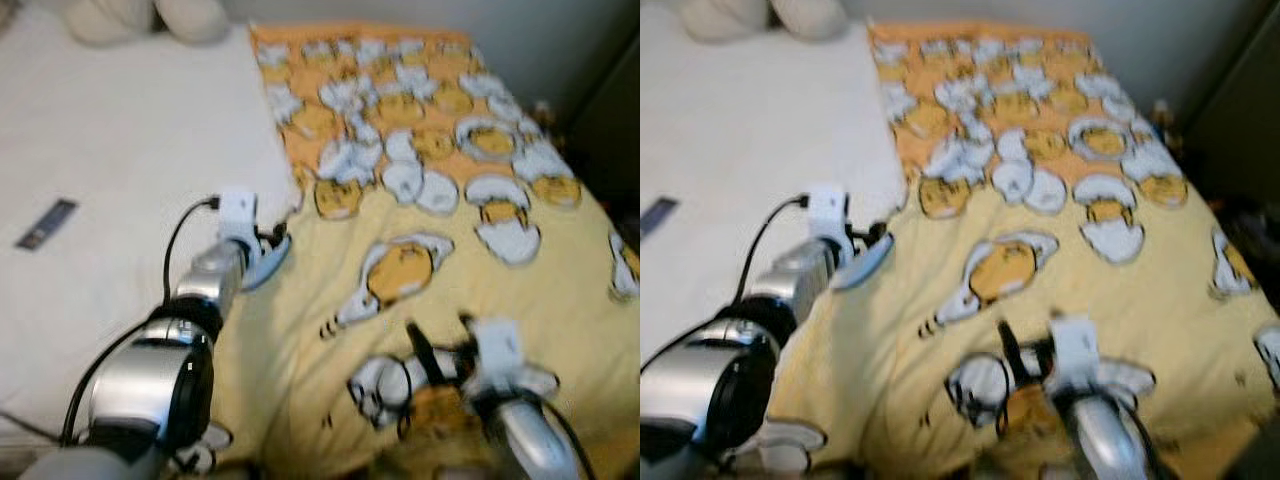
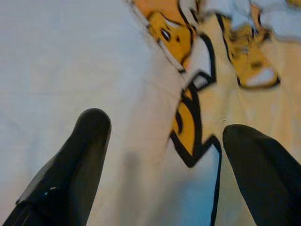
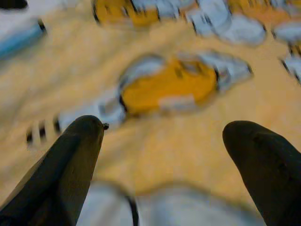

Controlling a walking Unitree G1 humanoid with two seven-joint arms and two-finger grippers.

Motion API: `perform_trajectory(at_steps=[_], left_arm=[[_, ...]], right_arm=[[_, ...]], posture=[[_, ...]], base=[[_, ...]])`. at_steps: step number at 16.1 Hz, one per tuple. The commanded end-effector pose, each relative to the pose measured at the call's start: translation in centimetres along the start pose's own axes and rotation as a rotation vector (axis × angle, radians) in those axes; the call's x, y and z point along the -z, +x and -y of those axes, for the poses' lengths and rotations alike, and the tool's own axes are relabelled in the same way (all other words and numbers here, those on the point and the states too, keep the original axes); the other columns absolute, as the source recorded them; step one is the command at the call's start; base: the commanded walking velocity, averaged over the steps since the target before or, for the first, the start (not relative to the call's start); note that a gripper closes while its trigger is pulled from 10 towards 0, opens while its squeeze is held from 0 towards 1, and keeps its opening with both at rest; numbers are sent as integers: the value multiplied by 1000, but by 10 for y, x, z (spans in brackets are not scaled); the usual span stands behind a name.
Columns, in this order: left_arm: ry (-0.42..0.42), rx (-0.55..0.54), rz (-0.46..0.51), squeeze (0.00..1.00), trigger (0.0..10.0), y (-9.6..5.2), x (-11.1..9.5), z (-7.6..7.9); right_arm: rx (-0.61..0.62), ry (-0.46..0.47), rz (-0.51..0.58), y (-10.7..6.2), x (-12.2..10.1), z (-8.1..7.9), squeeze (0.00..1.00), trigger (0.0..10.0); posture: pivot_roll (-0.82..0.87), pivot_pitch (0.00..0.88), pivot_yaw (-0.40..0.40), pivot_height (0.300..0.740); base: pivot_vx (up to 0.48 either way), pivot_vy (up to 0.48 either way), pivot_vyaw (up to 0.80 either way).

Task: Clean up the room

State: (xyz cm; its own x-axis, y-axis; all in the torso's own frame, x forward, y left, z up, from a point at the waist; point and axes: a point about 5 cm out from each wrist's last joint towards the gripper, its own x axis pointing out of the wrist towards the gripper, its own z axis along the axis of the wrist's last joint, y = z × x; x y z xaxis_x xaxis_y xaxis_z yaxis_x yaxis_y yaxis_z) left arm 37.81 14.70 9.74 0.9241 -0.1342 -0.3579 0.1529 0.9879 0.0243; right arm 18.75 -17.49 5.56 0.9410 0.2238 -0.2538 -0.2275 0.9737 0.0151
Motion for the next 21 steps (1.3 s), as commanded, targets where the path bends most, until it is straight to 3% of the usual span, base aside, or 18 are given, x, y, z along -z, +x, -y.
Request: perform_trajectory(at_steps=[1,2,3,4,6,8,9,10,12,13,16,19,21], left_arm=[[65,-13,22,0,10000,1,-8,0],[164,-77,39,0,10000,0,-12,-8],[203,-128,48,0,10000,0,-15,-15],[200,-167,49,0,10000,-1,-17,-21],[168,-134,79,0,10000,0,-23,-17],[273,26,128,0,10000,2,-24,8],[361,119,115,0,10000,1,-12,23],[373,160,100,0,10000,0,-4,28],[419,343,38,0,10000,-8,34,51],[422,437,36,0,10000,-14,47,63],[449,594,66,0,10000,-23,59,82],[418,571,108,0,10000,-25,57,79],[317,463,196,0,10000,-21,36,65]], right_arm=[[-3,-14,15,-3,-8,0,0,10000],[8,-11,-4,-13,-6,-1,0,10000],[19,-7,-25,-21,-3,-2,0,10000],[27,-2,-36,-26,-2,-3,0,10000],[34,3,-50,-32,-3,-7,0,10000],[43,7,-57,-35,-3,-10,0,10000],[39,11,-66,-37,-1,-12,0,10000],[38,12,-71,-37,0,-14,0,10000],[34,17,-82,-35,0,-17,0,10000],[34,18,-82,-34,0,-18,0,10000],[36,16,-83,-34,0,-16,0,10000],[38,18,-89,-34,2,-18,0,10000],[41,17,-92,-34,3,-18,0,10000]], posture=[[-235,205,-60,740],[-249,223,-57,740],[-258,230,-53,740],[-265,240,-45,740],[-270,242,-31,740],[-261,240,-16,740],[-253,240,-13,740],[-243,241,-8,740],[-226,243,-3,740],[-225,244,-1,740],[-220,244,3,740],[-219,240,11,740],[-217,239,16,740]], base=[[0,0,0],[0,0,0],[0,0,0],[0,0,0],[0,0,0],[0,0,0],[0,0,0],[0,0,0],[0,0,0],[0,0,0],[0,0,0],[0,0,0],[0,0,0]])
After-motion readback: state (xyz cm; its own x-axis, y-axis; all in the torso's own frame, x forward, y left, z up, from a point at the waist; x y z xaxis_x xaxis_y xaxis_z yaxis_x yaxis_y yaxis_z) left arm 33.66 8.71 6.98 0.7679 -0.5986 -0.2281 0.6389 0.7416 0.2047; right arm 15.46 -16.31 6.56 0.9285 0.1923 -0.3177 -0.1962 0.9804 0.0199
